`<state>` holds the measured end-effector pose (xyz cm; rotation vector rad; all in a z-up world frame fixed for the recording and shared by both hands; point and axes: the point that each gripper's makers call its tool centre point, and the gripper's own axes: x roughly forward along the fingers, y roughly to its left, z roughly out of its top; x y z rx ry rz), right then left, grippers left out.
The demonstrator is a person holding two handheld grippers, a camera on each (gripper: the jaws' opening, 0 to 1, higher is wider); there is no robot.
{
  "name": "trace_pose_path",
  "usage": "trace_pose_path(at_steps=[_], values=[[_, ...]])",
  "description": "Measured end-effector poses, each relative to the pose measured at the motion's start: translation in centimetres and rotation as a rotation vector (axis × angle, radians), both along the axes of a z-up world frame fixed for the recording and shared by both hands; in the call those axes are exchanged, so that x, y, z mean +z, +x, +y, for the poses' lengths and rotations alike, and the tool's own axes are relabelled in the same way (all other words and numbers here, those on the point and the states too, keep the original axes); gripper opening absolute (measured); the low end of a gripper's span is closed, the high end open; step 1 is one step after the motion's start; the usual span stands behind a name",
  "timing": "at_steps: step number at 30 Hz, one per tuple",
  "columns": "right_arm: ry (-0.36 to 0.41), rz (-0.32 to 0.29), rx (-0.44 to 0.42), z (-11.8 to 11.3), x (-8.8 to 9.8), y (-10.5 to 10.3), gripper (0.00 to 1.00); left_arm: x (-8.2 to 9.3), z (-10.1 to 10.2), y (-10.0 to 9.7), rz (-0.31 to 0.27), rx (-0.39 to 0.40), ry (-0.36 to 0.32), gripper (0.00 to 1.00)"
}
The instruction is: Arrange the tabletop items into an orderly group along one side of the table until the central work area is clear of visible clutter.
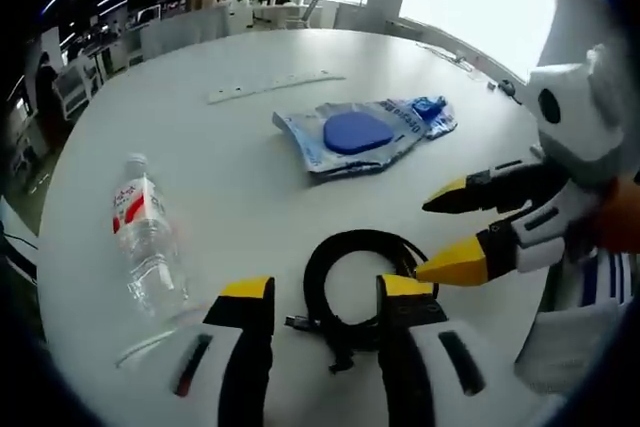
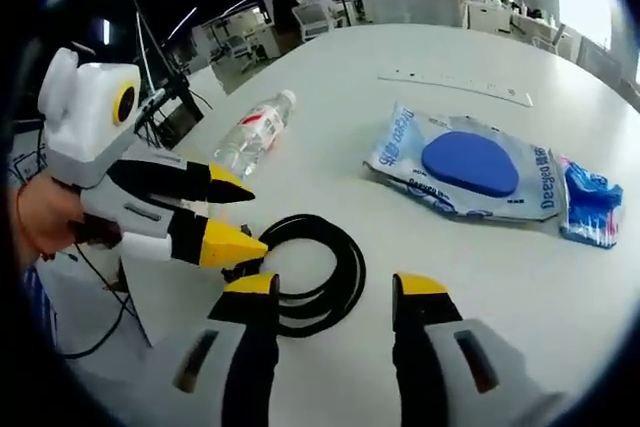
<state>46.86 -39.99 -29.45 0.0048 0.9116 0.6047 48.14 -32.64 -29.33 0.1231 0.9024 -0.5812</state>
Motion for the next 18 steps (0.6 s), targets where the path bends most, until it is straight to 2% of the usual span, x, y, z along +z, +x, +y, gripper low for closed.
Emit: trace_pose_path(at_steps=[8,11,18], values=[[-0.028,0.026,-0.008,0.0,-1.8,0.5,0.39,-1.6,-0.1,0.3,0.02,0.003,0.026,0.36],[-0.025,0.028,-0.017,0.2,-2.1,0.6,0.37,-2.2,-0.2,0.1,0.02,-0.027,0.064,0.35],[-0.04,0.047,-0.027,0.4,-2.8,0.6,0.28,-2.9,0.0,0.2,0.016,-0.036,0.096,0.3]])
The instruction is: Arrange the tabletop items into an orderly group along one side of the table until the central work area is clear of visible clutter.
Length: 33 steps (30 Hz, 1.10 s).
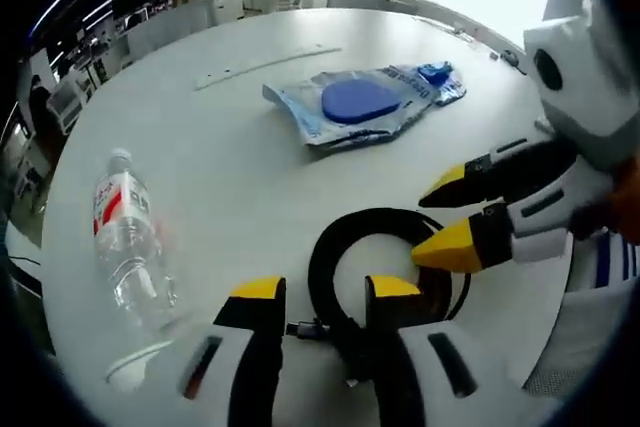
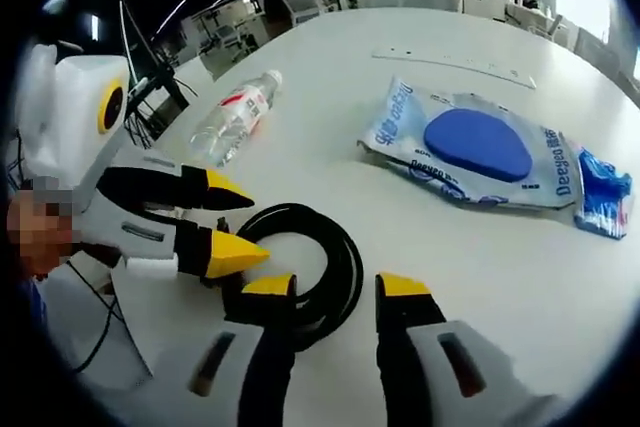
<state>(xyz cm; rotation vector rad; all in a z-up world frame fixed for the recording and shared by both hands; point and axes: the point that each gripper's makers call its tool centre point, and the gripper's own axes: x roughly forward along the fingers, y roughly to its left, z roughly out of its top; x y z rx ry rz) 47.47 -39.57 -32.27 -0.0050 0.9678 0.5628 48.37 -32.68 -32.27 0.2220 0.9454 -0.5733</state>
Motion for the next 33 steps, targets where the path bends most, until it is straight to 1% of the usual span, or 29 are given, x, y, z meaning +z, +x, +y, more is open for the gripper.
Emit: trace_pose_path(at_steps=[2,8,11,13,16,17,21,25,33], values=[[-0.009,0.009,0.0,0.04,-0.25,-0.02,0.24,-0.19,-0.03,0.01,0.0,-0.005,0.007,0.29],[-0.019,0.017,-0.014,0.11,-0.57,0.06,0.19,-0.74,-0.21,-0.08,0.005,-0.017,0.027,0.27],[-0.025,0.017,-0.025,-0.02,-0.61,0.2,0.16,-0.79,-0.29,-0.1,-0.004,-0.03,0.047,0.24],[-0.031,0.017,-0.023,-0.01,-0.62,0.27,0.15,-0.86,-0.05,0.15,-0.01,-0.035,0.07,0.2],[-0.038,0.012,-0.031,-0.05,-0.58,0.41,0.13,-0.9,-0.12,0.27,-0.009,-0.047,0.079,0.13],[-0.04,0.011,-0.034,-0.1,-0.53,0.47,0.11,-0.89,-0.13,0.29,-0.011,-0.061,0.093,0.12],[-0.035,0.016,-0.045,-0.19,-0.49,0.6,0.09,-0.9,-0.24,0.2,0.001,-0.059,0.103,0.11],[-0.031,0.012,-0.052,-0.12,-0.3,0.63,0.05,-0.9,-0.2,0.17,0.007,-0.041,0.1,0.1],[-0.006,0.013,-0.07,-0.23,-0.09,0.57,0.03,-0.83,-0.24,0.01,0.028,-0.007,0.078,0.07]])
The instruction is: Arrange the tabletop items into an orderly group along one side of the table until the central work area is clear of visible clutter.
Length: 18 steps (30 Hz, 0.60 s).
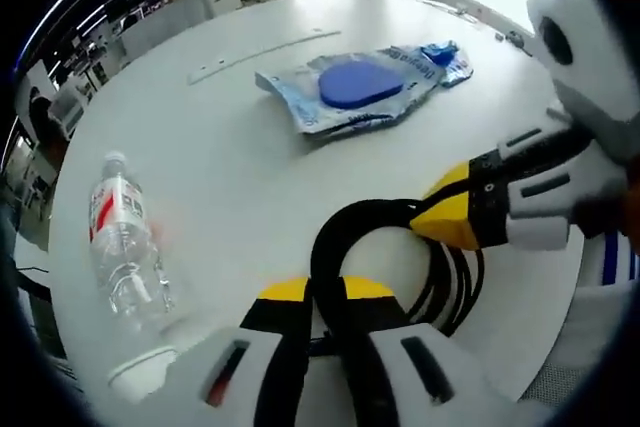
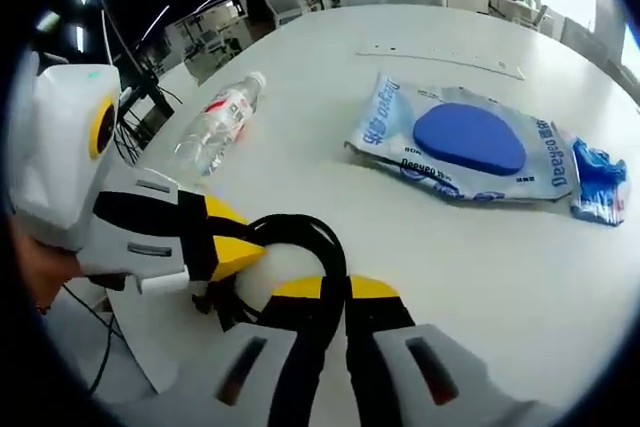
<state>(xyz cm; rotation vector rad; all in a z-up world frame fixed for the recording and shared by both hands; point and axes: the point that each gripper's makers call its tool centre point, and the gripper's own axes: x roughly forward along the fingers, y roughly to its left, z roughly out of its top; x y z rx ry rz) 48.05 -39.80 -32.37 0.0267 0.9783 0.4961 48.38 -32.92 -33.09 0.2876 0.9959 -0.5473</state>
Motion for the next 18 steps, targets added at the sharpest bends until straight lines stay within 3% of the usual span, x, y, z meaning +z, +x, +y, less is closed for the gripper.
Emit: trace_pose_path(at_steps=[9,18], values=[[0.01,-0.025,0.004,-0.4,1.1,0.0,0.02,0.7,-0.4,-0.2,0.015,0.043,-0.061,0.06],[0.029,-0.063,0.007,-1.3,3.4,0.0,0.01,2.3,-1.4,0.0,-0.004,0.055,-0.108,0.06]])
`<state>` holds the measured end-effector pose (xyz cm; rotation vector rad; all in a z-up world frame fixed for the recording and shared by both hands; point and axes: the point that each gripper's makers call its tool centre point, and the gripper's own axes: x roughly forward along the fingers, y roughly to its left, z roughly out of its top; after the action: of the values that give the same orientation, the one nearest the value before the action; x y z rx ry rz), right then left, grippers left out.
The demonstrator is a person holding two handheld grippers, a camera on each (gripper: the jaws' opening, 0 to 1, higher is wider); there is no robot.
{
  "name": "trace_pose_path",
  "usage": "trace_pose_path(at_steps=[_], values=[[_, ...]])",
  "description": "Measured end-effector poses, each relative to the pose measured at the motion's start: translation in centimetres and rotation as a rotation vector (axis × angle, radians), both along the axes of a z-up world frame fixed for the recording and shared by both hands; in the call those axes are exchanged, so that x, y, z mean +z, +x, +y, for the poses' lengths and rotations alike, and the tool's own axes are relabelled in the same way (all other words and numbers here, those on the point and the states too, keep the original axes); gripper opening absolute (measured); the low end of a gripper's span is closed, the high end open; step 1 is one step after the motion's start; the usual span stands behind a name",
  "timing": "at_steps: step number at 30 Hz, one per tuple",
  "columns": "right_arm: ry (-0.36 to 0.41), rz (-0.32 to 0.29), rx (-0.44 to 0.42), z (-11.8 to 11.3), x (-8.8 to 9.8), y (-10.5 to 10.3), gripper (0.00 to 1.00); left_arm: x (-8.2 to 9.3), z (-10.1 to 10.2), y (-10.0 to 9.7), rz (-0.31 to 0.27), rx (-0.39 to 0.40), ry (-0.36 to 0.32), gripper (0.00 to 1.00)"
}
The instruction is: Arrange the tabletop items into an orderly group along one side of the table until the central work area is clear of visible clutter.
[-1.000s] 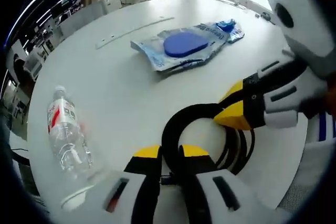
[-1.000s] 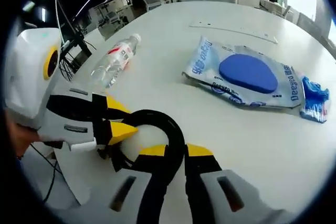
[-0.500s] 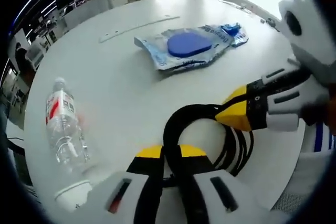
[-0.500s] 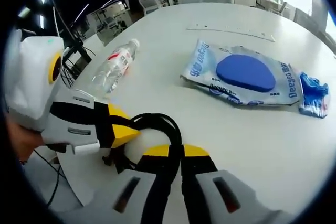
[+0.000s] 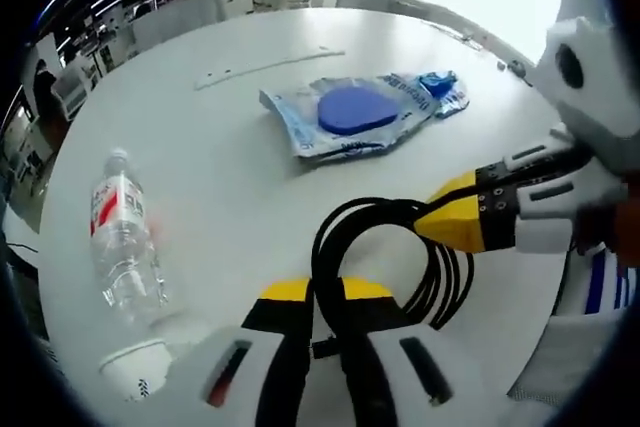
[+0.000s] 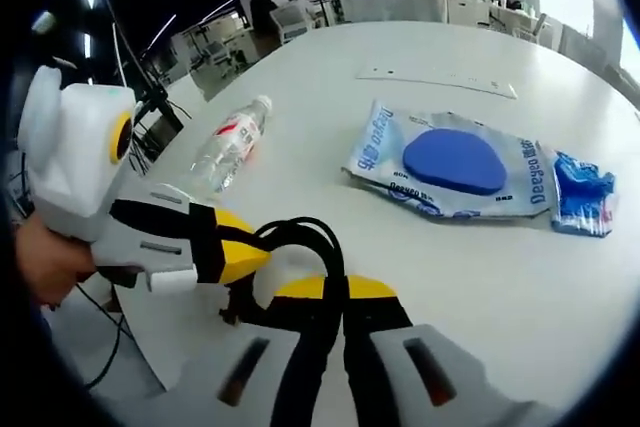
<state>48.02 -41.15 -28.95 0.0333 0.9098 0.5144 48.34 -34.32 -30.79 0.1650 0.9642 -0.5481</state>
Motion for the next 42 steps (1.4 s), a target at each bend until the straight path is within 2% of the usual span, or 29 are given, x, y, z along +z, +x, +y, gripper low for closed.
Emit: trace_pose_path(at_steps=[9,21,33,42], values=[[0.014,-0.035,-0.012,-2.0,2.3,0.2,0.01,2.4,-2.0,0.4,-0.026,-0.011,-0.046,0.06],[0.006,-0.076,-0.037,-5.7,4.8,0.4,0.01,4.9,-5.9,0.8,-0.056,-0.056,-0.104,0.06],[0.0,-0.108,-0.096,-10.9,6.8,0.8,0.01,6.8,-11.3,1.8,-0.074,-0.148,-0.141,0.06],[-0.012,-0.117,-0.147,-14.9,7.2,1.3,0.01,7.2,-15.4,2.7,-0.068,-0.213,-0.157,0.06]])
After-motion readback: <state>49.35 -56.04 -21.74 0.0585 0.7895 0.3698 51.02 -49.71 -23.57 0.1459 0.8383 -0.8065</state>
